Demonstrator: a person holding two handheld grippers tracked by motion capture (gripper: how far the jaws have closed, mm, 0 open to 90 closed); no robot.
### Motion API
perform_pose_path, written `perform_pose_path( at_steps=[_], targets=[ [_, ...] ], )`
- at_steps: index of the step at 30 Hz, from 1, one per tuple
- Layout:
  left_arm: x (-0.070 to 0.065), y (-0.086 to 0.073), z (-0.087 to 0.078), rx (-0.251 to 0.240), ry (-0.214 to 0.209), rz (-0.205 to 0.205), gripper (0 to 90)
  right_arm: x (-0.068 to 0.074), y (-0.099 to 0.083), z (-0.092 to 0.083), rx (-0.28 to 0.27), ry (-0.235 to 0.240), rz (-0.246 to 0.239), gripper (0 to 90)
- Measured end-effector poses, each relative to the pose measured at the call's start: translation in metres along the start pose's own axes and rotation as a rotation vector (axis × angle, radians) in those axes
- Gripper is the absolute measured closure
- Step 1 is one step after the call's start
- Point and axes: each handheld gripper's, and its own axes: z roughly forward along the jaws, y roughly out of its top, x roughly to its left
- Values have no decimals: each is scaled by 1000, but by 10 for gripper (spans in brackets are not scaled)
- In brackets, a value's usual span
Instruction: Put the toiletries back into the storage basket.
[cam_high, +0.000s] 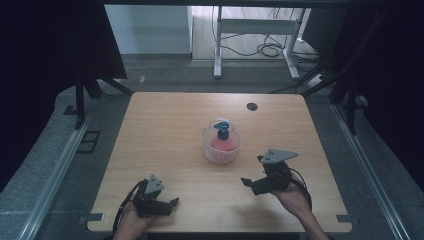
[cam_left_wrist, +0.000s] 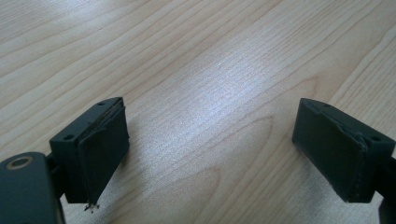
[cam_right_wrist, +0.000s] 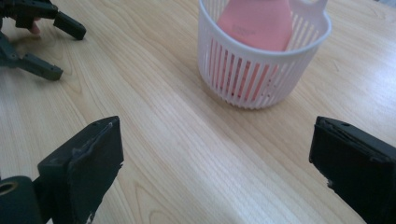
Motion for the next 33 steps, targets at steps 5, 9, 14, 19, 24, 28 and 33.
perform_pose_path(
  at_steps=[5,9,14,19,24,28,33],
  targets=[
    [0,0,0,-3,0,-5,104,-1,-10,-4,8,-11,8,27],
    [0,0,0,-3,0,-4,104,-3,-18,-6,15,-20,13,27],
    [-1,0,0,-5,1,-9,104,-5,-26,-7,25,-32,21,27],
    [-1,0,0,-3,1,-8,104,-6,-36,-6,31,-34,34,27],
    [-1,0,0,-4,1,-8,104,-6,-47,-5,37,-31,55,27],
    [-1,0,0,-4,2,-10,104,-8,-54,-5,47,-40,59,27],
    [-1,0,0,-4,2,-10,104,-9,-64,-3,67,-60,46,29]
  ],
)
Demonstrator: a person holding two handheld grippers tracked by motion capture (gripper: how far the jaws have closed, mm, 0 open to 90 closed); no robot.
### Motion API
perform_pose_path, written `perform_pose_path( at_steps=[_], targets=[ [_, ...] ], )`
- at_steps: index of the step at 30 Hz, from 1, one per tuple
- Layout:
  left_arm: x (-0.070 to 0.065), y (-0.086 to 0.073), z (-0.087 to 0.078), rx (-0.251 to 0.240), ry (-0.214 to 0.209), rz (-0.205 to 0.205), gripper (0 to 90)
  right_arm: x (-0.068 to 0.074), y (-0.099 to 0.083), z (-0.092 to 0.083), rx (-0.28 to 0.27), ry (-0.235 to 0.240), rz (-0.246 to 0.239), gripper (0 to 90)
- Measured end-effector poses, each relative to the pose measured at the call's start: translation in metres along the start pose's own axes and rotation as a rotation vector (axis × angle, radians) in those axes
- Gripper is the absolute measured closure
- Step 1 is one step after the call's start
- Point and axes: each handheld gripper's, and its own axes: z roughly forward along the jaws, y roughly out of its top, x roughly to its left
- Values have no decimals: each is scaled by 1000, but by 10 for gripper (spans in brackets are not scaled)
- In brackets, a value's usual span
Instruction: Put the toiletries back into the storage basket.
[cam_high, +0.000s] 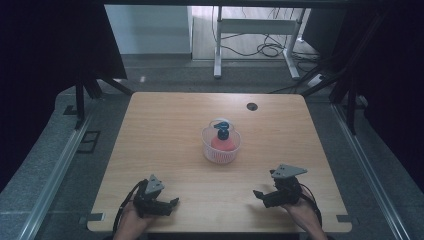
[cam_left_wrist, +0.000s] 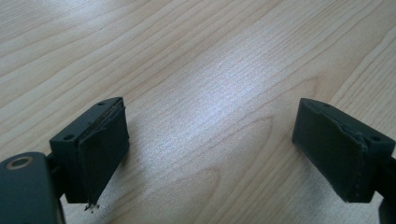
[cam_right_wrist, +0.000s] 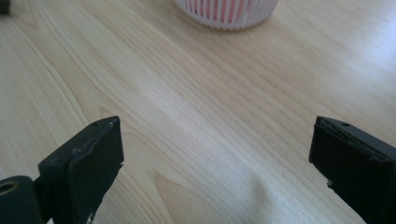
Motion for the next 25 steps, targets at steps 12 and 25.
perform_pose_path(
  at_steps=[12,25],
  targets=[
    [0,0,0,-2,0,0,105,-3,-27,15,58,-15,-4,15],
    [0,0,0,-1,0,-1,104,-3,-36,22,59,-4,7,0]
  ],
)
